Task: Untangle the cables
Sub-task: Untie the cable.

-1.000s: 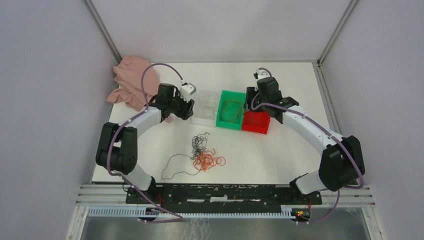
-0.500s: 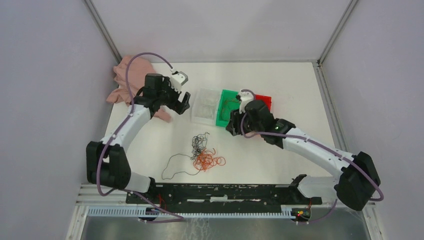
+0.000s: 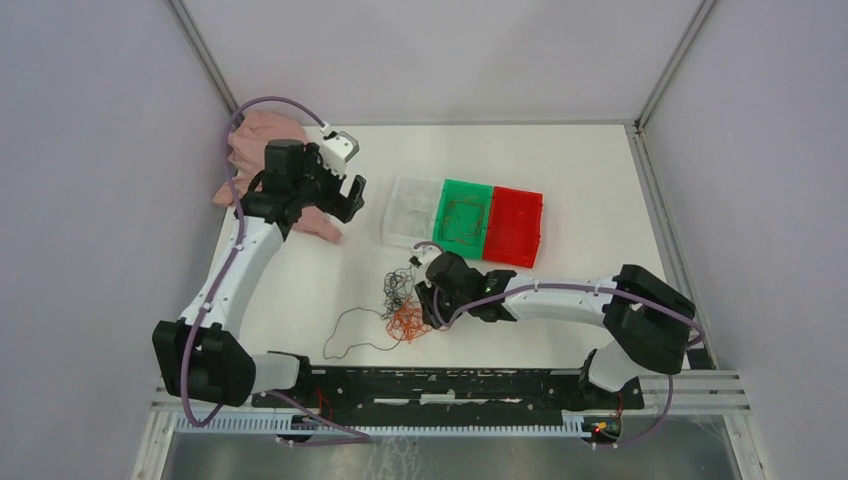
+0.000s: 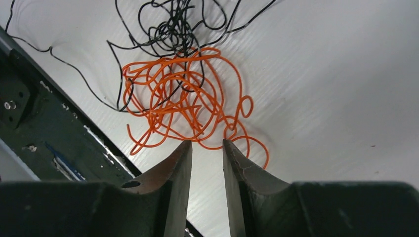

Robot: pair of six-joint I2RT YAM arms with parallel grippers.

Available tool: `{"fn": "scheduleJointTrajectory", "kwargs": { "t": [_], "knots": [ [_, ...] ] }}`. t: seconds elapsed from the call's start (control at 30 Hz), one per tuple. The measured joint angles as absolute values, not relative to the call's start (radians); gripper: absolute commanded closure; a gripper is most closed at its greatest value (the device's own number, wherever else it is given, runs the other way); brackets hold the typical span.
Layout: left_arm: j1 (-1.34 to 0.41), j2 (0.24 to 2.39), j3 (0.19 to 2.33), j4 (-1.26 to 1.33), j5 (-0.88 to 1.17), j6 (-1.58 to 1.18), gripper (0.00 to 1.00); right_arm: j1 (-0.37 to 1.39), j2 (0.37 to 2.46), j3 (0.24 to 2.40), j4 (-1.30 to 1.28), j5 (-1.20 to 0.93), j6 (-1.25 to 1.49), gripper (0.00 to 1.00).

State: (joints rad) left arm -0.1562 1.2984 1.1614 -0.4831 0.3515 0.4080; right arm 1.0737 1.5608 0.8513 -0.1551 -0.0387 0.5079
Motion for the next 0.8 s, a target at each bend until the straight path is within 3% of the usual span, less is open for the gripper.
{"fn": "scheduleJointTrajectory", "kwargs": {
  "t": [0.1,0.2,0.43,0.8],
  "knots": [
    [-0.156,1.290,1.182,-0.501,0.343,0.408,0.01,1.073,1.565,0.859,-0.152,0.011,0.514,0.68],
    [-0.156,1.283,1.193,-0.517,0.344,0.408,0.01,1.073,1.562,0.875,-0.147,0.055,0.517,0.58],
    [-0.156,1.282,1.197,-0.560,0.351,0.408,0.01,1.073,1.561,0.924,-0.155,0.139,0.521,0.57],
    [-0.156,1.258,1.237,-0.595,0.340,0.408,0.01,1.073,1.585,0.930,-0.179,0.193,0.551,0.72]
  ]
}}
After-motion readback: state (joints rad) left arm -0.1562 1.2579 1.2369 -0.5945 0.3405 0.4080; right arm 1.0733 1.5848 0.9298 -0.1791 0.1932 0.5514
